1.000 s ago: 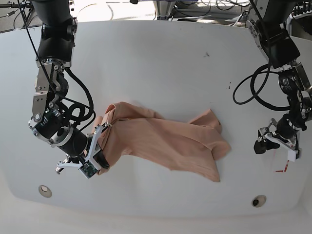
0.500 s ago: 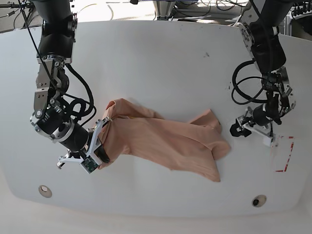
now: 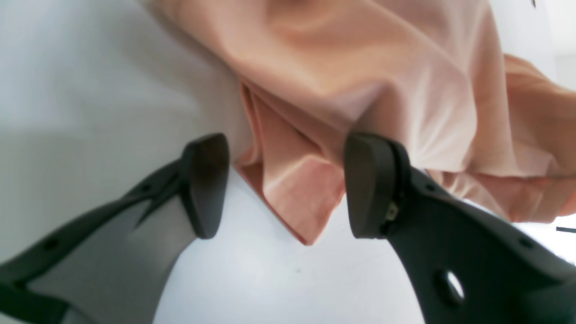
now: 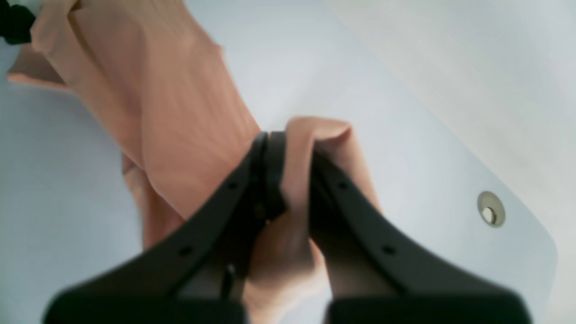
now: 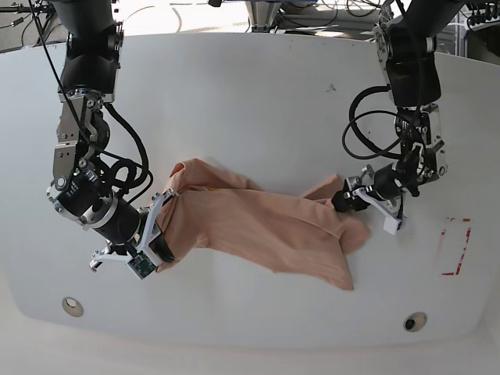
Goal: Fold the T-shirt properly
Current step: 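Move the left gripper to the shirt edge and grasp it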
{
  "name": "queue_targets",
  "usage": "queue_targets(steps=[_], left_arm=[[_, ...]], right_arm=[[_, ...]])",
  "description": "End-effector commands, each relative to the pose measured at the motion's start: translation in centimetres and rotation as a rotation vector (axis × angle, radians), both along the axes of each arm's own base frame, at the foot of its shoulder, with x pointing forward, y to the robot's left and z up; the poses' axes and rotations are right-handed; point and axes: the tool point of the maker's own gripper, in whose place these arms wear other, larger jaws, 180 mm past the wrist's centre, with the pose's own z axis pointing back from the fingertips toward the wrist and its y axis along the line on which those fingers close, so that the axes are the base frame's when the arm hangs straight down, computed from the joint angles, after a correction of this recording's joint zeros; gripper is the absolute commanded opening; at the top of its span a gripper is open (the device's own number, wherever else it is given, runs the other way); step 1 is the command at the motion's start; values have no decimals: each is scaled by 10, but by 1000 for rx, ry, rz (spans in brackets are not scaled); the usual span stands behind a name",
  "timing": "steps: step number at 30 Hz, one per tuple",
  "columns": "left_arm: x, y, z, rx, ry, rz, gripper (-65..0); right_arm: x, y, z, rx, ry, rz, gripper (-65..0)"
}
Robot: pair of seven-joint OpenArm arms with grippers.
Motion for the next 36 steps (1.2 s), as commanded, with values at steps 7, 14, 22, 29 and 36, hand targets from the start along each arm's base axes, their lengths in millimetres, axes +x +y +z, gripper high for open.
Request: queue_targets(steps=[7, 14, 22, 29, 36], left_arm=[[-13, -8, 7, 85, 6, -92, -265], [-16, -8, 6, 98, 24, -108, -265], [-16, -17, 3, 142, 30, -153, -265], [-15, -32, -14, 138, 92, -201, -265], [-15, -38, -19, 121, 112, -217, -265]], right_arm=[[5, 6, 20, 33, -62, 12, -648], [5, 7, 20, 37, -62, 14, -648], [5, 7, 20, 37, -62, 14, -648], [5, 7, 20, 37, -62, 14, -648], [5, 8, 21, 40, -63, 15, -648]])
